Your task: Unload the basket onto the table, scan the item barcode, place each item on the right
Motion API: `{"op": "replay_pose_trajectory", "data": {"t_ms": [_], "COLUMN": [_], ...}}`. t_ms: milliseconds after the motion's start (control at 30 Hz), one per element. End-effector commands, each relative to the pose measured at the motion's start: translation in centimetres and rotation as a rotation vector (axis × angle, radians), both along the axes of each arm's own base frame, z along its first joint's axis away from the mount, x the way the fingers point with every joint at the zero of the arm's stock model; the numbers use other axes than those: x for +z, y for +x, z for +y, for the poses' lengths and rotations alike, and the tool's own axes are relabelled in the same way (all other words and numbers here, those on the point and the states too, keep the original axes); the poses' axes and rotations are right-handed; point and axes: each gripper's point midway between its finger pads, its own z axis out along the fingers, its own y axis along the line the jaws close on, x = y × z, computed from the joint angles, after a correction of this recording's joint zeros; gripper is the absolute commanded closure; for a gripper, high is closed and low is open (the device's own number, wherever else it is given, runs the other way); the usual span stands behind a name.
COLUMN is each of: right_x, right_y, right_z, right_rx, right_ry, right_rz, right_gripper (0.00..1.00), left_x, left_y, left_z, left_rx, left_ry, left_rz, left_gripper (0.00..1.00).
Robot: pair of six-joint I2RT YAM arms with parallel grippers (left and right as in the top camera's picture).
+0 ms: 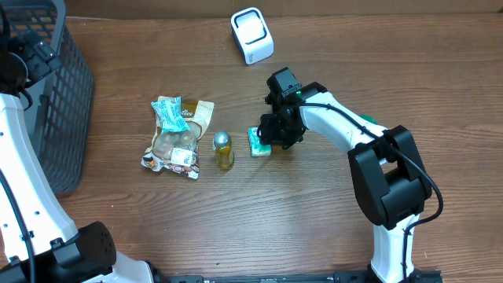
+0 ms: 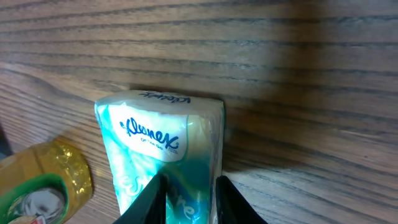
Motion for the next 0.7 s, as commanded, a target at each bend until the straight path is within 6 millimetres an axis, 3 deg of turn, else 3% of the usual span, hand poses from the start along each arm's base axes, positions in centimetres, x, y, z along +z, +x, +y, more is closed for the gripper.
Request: {"op": "replay_pose_trajectory", "data": {"t_ms": [0,233,667], "right_x": [-0.6,-2.3,-2.1], "right_y": [0.1,-0.3,-1.1], "right_z": [-0.3,-0.5,0.2], "right_rx": [0.000,-0.004,0.007], "right_ry": [-0.034,-0.051,-0.001], "right_rz": [-0.008,0.029,0.073], "right_gripper": [0.78,0.82,0.80], "left_x": [0.2,0.2,0.2], "left_y": [0.2,0.2,0.2], "left_z": [0.0,0.0,0.0], "left_rx": [-0.014,-0.014,-0.014], "left_ry": [0.014,0.014,0.014], "left_rz": [0.001,0.001,0.001], "left_gripper": [0.01,0.01,0.01]}}
